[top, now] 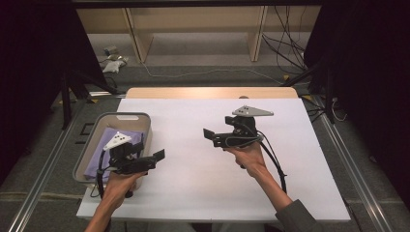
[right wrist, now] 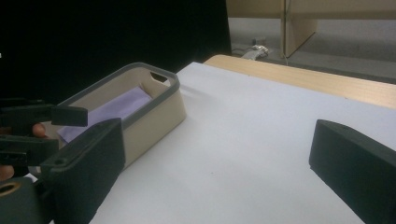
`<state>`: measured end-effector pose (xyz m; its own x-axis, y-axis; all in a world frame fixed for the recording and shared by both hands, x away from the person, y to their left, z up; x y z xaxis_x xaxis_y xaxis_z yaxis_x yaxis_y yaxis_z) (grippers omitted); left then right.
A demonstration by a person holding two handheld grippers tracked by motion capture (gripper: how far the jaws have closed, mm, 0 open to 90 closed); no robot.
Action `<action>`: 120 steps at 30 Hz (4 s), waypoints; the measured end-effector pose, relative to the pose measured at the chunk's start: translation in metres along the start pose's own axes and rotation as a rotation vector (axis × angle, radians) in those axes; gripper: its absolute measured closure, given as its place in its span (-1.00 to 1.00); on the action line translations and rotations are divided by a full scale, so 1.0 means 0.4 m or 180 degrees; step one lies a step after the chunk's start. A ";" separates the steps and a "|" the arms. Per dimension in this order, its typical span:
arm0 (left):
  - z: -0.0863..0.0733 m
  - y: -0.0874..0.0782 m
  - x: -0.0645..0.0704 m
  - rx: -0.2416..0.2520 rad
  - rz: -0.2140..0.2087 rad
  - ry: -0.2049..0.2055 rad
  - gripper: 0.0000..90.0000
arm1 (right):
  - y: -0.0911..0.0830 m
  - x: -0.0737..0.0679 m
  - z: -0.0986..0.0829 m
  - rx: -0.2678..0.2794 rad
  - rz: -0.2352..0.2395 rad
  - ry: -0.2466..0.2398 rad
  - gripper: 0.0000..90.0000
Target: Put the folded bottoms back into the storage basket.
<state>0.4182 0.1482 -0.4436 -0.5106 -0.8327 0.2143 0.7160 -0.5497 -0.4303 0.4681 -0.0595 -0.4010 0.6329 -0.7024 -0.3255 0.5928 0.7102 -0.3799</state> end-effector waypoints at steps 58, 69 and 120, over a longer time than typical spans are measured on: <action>-0.029 -0.010 0.065 0.0335 -0.0203 0.0374 -0.86 | -0.214 0.065 -0.127 0.0391 -0.0103 -0.0079 -0.88; -0.036 -0.019 0.083 0.0433 -0.0249 0.0553 -0.88 | -0.250 0.074 -0.156 0.0423 -0.0146 -0.0126 -0.88; -0.087 -0.046 0.139 0.0465 -0.0453 0.0686 -1.00 | -0.345 0.085 -0.271 0.0400 -0.0417 -0.0229 -0.88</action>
<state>0.3600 0.1143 -0.4543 -0.6889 -0.7218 0.0656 0.6829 -0.6768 -0.2749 0.3537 -0.1866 -0.4534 0.5776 -0.7872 -0.2160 0.7271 0.6164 -0.3023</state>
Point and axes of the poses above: each handheld gripper's, and its own axes: y roughly forward along the jaws, z roughly out of its top, x roughly to its right, the point moved 10 cm from there along y, roughly forward along the jaws, and after that the axes turned 6 degrees about y, right-handed, at the moved point
